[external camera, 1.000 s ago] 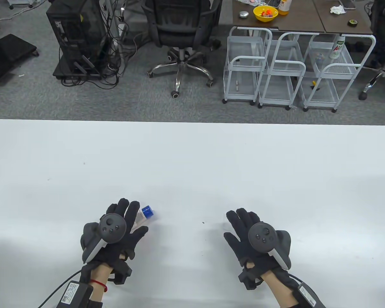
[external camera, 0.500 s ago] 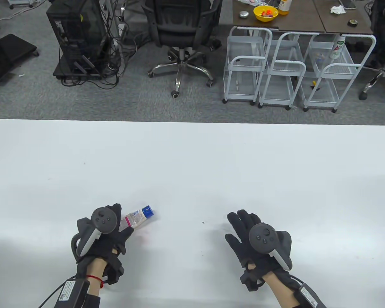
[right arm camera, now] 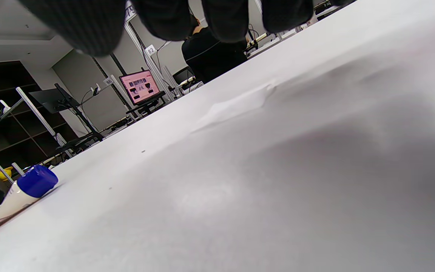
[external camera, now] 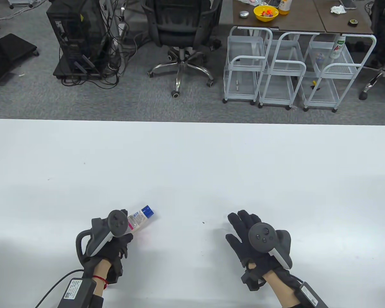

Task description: Squeeze hand cream onto cotton pad

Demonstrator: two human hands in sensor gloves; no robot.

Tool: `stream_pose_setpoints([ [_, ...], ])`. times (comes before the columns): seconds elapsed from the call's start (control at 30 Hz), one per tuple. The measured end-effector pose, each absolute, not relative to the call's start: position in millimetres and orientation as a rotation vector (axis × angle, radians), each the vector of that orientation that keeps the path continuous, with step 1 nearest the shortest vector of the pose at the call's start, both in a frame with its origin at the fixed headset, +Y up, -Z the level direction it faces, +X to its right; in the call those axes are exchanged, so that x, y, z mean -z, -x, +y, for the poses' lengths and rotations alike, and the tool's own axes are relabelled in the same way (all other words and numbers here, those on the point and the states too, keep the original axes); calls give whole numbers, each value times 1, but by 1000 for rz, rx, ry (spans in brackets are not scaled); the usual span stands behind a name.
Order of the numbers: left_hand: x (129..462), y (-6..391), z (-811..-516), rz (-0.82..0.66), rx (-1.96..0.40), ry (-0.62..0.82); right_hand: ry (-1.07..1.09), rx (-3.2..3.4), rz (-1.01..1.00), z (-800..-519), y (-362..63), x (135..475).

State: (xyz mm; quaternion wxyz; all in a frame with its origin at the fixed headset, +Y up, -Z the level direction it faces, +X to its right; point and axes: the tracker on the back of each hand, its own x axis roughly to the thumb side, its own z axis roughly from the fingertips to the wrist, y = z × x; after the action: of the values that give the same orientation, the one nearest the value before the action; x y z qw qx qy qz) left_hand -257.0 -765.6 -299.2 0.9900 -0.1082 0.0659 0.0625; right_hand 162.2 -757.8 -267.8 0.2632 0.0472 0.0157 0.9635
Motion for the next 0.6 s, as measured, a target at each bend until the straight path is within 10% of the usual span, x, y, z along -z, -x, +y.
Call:
stream_pose_setpoints([
  [0.6, 289, 246, -738, 52, -534, 245, -203, -2183, 136, -739, -140, 253],
])
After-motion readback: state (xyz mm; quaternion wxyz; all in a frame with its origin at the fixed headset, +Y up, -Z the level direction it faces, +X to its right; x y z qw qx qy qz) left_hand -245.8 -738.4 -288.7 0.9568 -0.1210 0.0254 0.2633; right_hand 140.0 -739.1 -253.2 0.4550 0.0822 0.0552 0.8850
